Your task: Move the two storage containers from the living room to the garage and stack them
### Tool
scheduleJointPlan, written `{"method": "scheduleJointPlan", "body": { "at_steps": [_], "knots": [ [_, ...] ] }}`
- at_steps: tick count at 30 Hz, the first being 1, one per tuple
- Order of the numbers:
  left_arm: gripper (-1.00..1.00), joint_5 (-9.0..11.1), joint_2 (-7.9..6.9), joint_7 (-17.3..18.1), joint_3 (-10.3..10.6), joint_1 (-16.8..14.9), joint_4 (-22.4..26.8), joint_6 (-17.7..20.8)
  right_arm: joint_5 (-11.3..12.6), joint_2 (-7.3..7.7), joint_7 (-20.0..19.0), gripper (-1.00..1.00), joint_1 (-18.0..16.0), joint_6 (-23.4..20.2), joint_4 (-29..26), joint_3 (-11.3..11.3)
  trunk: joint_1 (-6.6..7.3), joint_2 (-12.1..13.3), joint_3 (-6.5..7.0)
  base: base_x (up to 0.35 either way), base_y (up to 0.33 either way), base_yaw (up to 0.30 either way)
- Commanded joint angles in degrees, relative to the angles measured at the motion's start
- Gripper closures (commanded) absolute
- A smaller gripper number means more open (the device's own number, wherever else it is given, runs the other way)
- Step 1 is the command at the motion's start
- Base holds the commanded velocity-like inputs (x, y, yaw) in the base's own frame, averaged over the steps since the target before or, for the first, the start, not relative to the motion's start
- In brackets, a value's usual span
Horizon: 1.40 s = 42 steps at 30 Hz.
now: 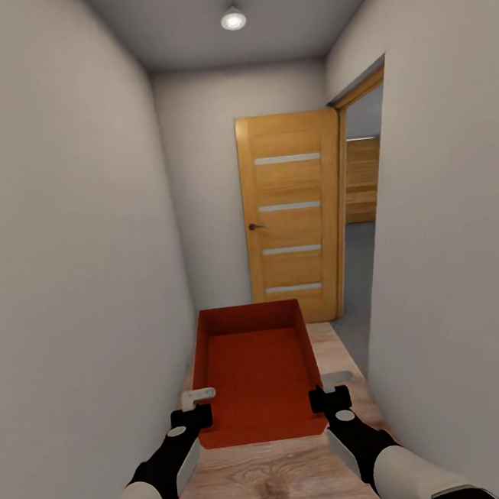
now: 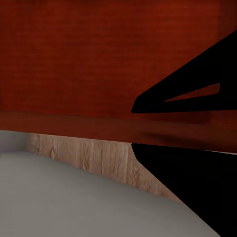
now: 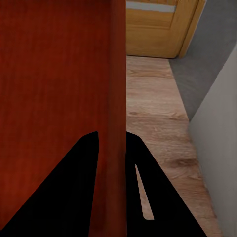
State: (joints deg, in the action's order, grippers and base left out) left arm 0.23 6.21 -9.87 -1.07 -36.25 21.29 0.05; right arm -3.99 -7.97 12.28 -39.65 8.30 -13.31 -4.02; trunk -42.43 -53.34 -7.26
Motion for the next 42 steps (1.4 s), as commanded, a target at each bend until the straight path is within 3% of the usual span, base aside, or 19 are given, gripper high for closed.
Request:
{"method": "scheduleJointPlan", "body": {
  "at_steps": [1,42],
  "knots": [
    [1.0,-0.8,-2.5,-0.6,-0.6,0.0,0.2,0.0,-0.1,0.23,0.6,1.0,-0.1,0.2,0.1,0.6,-0.04,-0.1,-0.08,0.324,0.0,0.0],
    [1.0,-0.8,-2.52,-0.6,-0.6,0.0,0.2,0.0,-0.2,0.41,0.6,1.0,0.0,0.3,0.1,0.6,-0.04,-0.1,-0.08,0.324,0.0,0.0]
  ]
}}
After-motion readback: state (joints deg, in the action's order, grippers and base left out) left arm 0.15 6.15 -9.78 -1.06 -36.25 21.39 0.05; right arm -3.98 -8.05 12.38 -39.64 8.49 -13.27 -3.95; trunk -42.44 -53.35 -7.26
